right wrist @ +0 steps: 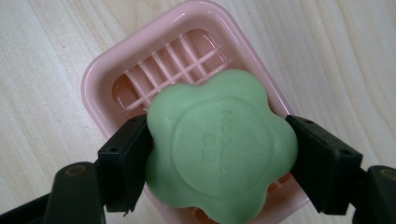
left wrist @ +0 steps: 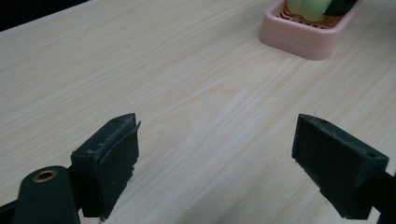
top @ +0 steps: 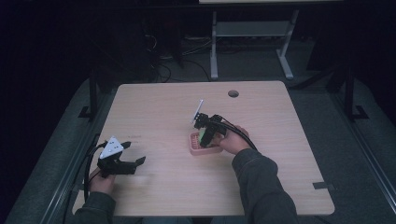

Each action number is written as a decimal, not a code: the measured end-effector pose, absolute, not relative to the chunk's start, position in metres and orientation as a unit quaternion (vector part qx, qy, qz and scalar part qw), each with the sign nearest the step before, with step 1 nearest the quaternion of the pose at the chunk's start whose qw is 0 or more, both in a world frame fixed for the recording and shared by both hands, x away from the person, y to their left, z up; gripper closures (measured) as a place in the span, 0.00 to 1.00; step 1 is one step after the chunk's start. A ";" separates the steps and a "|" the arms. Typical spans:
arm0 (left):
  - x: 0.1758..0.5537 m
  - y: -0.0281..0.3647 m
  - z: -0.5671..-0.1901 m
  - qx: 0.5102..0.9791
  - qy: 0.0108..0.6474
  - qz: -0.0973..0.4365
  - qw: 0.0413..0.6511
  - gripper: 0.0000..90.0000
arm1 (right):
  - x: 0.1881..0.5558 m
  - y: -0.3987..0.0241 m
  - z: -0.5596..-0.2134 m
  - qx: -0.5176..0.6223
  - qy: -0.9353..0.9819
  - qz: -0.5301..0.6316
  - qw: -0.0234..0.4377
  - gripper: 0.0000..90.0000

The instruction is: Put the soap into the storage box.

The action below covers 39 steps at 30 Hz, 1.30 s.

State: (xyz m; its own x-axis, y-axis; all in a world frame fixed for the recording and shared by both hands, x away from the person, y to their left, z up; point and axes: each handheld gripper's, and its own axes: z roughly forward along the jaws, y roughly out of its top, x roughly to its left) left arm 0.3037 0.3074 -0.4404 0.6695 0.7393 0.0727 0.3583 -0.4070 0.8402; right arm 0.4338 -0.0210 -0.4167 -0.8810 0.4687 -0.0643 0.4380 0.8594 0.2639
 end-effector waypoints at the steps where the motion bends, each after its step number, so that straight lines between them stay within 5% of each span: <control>1: 0.304 0.307 -0.440 0.808 0.339 0.224 0.426 0.16 | 0.434 -0.021 -0.417 0.233 0.963 0.121 0.065 0.28; 39: 0.305 0.307 -0.440 0.809 0.341 0.225 0.423 0.16 | 0.432 -0.032 -0.405 0.247 0.956 0.150 0.057 0.29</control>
State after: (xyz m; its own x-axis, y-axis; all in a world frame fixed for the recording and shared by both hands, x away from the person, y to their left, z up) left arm 0.3051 0.3067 -0.4402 0.6665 0.7417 0.0753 0.3618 -0.4101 0.8372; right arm 0.4321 -0.0315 -0.4051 -0.8713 0.4895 -0.0351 0.4552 0.8327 0.3153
